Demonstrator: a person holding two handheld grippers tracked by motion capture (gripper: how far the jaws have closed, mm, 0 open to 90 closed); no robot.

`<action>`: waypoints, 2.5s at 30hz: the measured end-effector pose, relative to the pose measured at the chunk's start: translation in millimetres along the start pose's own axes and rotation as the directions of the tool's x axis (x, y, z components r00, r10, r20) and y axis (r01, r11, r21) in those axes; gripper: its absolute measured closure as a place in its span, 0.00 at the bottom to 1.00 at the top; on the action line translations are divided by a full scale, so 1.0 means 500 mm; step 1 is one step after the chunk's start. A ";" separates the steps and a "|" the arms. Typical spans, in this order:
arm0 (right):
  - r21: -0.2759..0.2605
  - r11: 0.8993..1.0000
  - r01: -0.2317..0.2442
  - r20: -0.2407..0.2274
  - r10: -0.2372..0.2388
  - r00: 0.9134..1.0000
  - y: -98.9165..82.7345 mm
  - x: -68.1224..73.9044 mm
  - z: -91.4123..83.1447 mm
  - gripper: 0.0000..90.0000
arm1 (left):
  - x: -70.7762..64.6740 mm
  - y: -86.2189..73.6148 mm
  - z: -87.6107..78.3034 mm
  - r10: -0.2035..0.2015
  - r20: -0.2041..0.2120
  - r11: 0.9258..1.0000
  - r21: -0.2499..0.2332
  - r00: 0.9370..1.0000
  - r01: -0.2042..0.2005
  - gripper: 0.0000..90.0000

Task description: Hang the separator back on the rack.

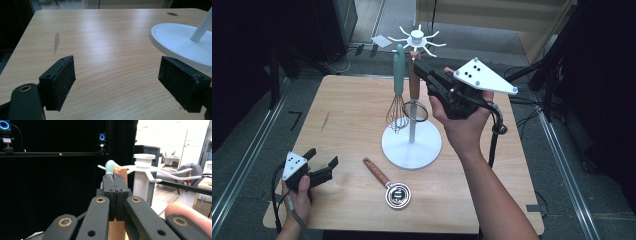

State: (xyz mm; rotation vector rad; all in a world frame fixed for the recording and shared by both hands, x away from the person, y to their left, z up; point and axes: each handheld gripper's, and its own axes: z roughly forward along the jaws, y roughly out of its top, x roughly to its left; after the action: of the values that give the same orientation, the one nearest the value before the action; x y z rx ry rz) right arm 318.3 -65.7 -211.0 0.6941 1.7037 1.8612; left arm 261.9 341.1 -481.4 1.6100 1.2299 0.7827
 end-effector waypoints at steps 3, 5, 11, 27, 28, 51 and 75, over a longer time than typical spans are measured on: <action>0.005 1.000 0.004 -0.004 -0.004 1.000 0.001 0.005 0.004 1.00 | 0.000 0.000 0.000 0.001 0.000 1.000 0.001 1.000 -0.001 0.16; 0.006 1.000 0.002 -0.006 -0.002 1.000 0.002 0.005 0.007 1.00 | 0.000 0.000 0.000 0.000 0.000 1.000 0.001 1.000 0.000 0.16; 0.001 1.000 0.004 -0.003 -0.004 1.000 -0.001 0.003 0.004 1.00 | 0.000 0.000 0.000 0.000 -0.001 1.000 0.001 1.000 0.000 0.16; 0.058 0.998 0.007 0.058 -0.010 0.998 -0.074 -0.019 -0.034 0.97 | -0.003 0.003 0.003 0.006 -0.026 1.000 0.025 1.000 -0.005 0.16; 0.063 0.998 0.006 0.059 -0.010 0.998 -0.080 -0.020 -0.034 0.96 | -0.002 0.003 0.002 0.005 -0.020 1.000 0.023 1.000 -0.004 0.16; 0.129 0.990 -0.063 0.161 0.042 0.986 -0.192 -0.051 -0.074 0.68 | -0.002 0.005 0.006 0.002 0.031 0.999 0.051 1.000 -0.004 0.72; 0.195 0.971 -0.141 0.245 0.091 0.965 -0.301 -0.092 -0.155 0.62 | -0.087 0.004 0.021 -0.011 0.274 0.971 0.233 0.962 -0.055 1.00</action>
State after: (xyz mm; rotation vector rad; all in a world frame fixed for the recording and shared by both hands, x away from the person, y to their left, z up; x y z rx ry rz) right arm 304.4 -142.3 -368.4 1.0774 1.7496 1.6112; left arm 259.1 296.6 -481.1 1.8593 1.1381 0.4168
